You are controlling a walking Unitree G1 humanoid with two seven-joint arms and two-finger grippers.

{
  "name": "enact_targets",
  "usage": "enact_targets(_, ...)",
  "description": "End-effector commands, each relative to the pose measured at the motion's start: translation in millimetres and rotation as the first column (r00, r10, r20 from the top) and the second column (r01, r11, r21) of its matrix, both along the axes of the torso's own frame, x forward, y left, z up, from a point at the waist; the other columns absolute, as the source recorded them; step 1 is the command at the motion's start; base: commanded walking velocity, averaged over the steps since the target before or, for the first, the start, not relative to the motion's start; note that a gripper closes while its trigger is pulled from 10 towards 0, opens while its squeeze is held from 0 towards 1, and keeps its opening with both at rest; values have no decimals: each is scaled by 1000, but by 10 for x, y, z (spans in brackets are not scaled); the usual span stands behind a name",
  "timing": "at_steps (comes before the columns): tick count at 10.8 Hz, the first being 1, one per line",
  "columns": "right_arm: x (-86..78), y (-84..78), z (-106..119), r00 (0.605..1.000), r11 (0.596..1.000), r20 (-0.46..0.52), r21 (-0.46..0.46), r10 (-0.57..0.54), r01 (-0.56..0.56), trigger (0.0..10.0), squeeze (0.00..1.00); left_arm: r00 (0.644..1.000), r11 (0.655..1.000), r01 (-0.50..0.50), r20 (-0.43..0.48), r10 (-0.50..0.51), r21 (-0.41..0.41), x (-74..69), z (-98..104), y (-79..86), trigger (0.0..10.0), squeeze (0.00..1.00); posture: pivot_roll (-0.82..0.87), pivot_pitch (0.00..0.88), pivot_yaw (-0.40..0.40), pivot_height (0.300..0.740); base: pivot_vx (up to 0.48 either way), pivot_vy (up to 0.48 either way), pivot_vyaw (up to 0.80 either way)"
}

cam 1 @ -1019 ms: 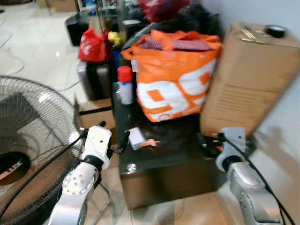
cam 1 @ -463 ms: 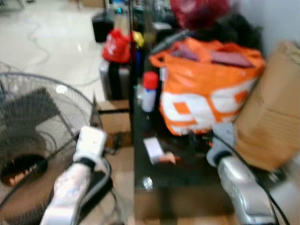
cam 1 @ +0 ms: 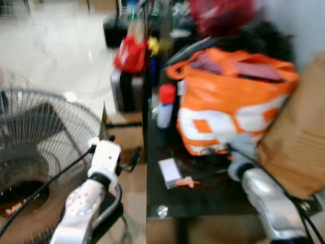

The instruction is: Hang keys on a hook

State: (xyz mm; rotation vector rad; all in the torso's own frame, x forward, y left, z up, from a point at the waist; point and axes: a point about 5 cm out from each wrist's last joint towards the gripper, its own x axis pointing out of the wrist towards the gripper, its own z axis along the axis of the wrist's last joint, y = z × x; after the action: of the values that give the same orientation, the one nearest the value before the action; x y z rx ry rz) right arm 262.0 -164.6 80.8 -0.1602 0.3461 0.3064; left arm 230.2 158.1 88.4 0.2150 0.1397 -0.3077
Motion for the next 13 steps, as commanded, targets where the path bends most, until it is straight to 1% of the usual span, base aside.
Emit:
enact_targets(1,-24,-3,-119,991,996,-103,-35,82,-86,10000,1000,998,998,52,-30,-52,28,-24,-55,-36,10000,384,8,0,-64,740,0,0,0)
enact_targets(2,-29,33,-169,979,987,-143,-58,142,-151,10000,1000,997,997,68,-41,-66,43,-24,-74,-29,10000,384,9,0,-69,740,0,0,0)
enact_targets(3,-26,91,-249,953,965,-194,-79,232,-251,10000,1000,991,992,113,-82,-108,55,-24,-117,-21,10000,384,10,0,-75,740,0,0,0)
enact_targets(4,-1,149,-367,907,907,-249,-170,339,-386,10000,1000,965,971,225,-160,-210,84,-70,-189,-37,10000,388,16,0,-83,740,0,0,0)
enact_targets(5,-7,231,-467,849,833,-301,-223,435,-506,10000,1000,929,945,310,-244,-277,106,-139,-274,-30,10000,388,23,0,-91,740,0,0,0)
enact_targets(6,-17,298,-509,816,802,-325,-215,479,-557,10000,1000,913,937,335,-280,-298,95,-170,-291,-23,10000,388,26,0,-94,740,0,0,0)
enact_targets(7,-11,423,-599,772,767,-352,-190,529,-612,10000,714,887,922,378,-318,-335,85,-193,-296,-27,10000,388,34,1,-100,740,0,0,0)
enact_targets(8,21,488,-645,764,757,-351,-192,541,-624,10000,0,867,909,408,-348,-356,88,-217,-308,-26,10000,388,40,15,-102,740,0,0,0)
enact_targets(9,76,538,-699,766,753,-352,-208,538,-624,10000,0,843,885,451,-378,-382,113,-261,-322,-11,10000,388,49,39,-104,740,0,0,0)
enact_targets(10,130,557,-714,785,777,-338,-197,519,-598,10000,0,842,885,452,-382,-381,114,-272,-308,7,10000,388,60,60,-100,740,0,0,0)
enact_targets(11,164,582,-732,799,792,-325,-191,506,-580,3373,0,837,880,461,-385,-388,115,-308,-296,35,10000,388,65,76,-93,740,0,0,0)
enact_targets(12,172,600,-744,801,795,-321,-190,505,-576,78,0,832,876,469,-388,-396,112,-327,-285,45,10000,392,72,89,-86,740,0,0,0)
enact_targets(13,178,630,-766,802,797,-317,-182,507,-576,0,0,823,868,483,-396,-407,112,-358,-267,61,10000,388,90,115,-72,740,0,0,0)
